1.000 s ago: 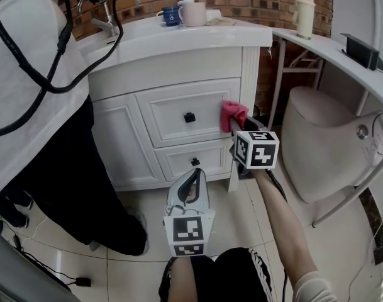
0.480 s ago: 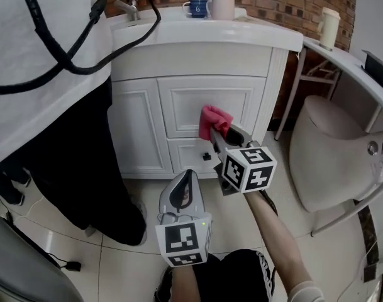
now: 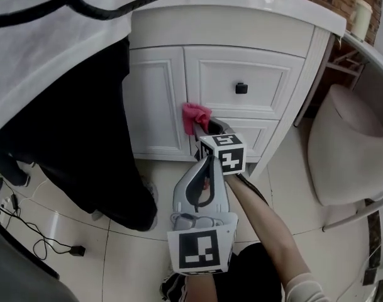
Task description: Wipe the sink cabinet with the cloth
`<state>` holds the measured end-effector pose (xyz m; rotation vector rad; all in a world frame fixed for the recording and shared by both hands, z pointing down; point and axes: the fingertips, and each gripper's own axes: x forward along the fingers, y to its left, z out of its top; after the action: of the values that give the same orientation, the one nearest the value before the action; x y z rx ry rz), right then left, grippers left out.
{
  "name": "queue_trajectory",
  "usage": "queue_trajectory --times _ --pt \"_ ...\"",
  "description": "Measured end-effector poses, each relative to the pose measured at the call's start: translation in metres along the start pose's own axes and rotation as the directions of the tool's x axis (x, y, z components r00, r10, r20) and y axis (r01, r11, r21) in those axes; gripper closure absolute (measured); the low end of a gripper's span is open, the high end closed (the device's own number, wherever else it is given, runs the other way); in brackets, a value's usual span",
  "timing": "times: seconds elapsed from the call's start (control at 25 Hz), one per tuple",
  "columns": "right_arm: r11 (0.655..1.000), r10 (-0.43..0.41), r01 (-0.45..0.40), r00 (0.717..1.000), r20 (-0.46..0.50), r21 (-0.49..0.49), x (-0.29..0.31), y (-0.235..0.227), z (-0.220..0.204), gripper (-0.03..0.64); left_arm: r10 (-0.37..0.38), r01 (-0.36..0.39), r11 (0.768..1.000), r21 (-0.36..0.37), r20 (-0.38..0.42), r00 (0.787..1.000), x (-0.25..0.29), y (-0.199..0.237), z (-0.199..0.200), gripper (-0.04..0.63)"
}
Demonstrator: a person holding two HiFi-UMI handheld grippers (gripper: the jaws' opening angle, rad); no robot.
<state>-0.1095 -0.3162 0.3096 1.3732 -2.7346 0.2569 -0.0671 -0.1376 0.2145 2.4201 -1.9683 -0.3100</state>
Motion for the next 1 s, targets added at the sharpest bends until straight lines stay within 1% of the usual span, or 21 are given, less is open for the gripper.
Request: queue_trajectory --times 0.12,0.28,0.4,0.52,0.56,0.64,0.68,0.76,0.8,0.88,0.96,1.0 --pt "0.999 -0.042 0.041 0.999 0.013 0.017 -0.01 -0.027 -0.003 0.555 -0.017 0.018 1.0 0.021 -0.022 1.0 0.004 -0.004 -0.007 0.578" --pt "0.992 -0.128 0.128 0.992 0.024 0.007 -0.041 -0.069 -0.004 0.555 -0.023 0.022 0.999 -0.037 -0.027 0.999 0.005 -0.004 -0.012 0.578" --pt "0.978 -0.208 0.207 0.977 0.045 0.029 -0.07 -0.111 -0.003 0.555 -0.032 0.032 0.999 -0.011 -0.039 0.999 0.006 -0.009 -0.016 0.578" --pt "0.955 -0.293 0.29 0.955 0.053 0.065 -0.101 -0.153 -0.005 0.555 -0.075 0.076 0.997 0.025 -0.052 0.996 0.01 -0.022 -0.022 0.578" --pt "0.946 -0.32 0.316 0.946 0.053 0.074 -0.11 -0.166 -0.007 0.555 -0.091 0.094 0.995 0.039 -0.068 0.994 0.012 -0.026 -0.027 0.578" --pt "0.927 -0.369 0.364 0.928 0.052 0.091 -0.126 -0.19 -0.009 0.555 -0.1 0.108 0.992 0.061 -0.123 0.987 0.022 -0.031 -0.042 0.578" --pt "0.918 -0.39 0.385 0.919 0.049 0.096 -0.133 -0.201 -0.01 0.555 -0.102 0.111 0.992 0.054 -0.158 0.982 0.028 -0.033 -0.052 0.578" --pt "0.903 -0.424 0.419 0.905 0.038 0.095 -0.144 -0.221 -0.013 0.555 -0.125 0.13 0.991 0.007 -0.224 0.966 0.039 -0.034 -0.071 0.578" --pt "0.896 -0.438 0.433 0.899 0.03 0.094 -0.15 -0.229 -0.015 0.555 -0.127 0.131 0.991 -0.001 -0.245 0.961 0.043 -0.031 -0.079 0.578" --pt "0.881 -0.466 0.461 0.885 0.021 0.106 -0.161 -0.242 -0.019 0.555 -0.083 0.093 0.995 0.03 -0.248 0.965 0.05 -0.015 -0.084 0.578" --pt "0.868 -0.488 0.48 0.872 0.039 0.13 -0.17 -0.243 -0.016 0.555 -0.034 0.047 0.998 0.053 -0.213 0.976 0.055 0.002 -0.08 0.578" --pt "0.871 -0.483 0.472 0.874 0.061 0.136 -0.171 -0.234 -0.011 0.557 -0.018 0.03 0.998 0.059 -0.191 0.981 0.057 0.009 -0.078 0.578"
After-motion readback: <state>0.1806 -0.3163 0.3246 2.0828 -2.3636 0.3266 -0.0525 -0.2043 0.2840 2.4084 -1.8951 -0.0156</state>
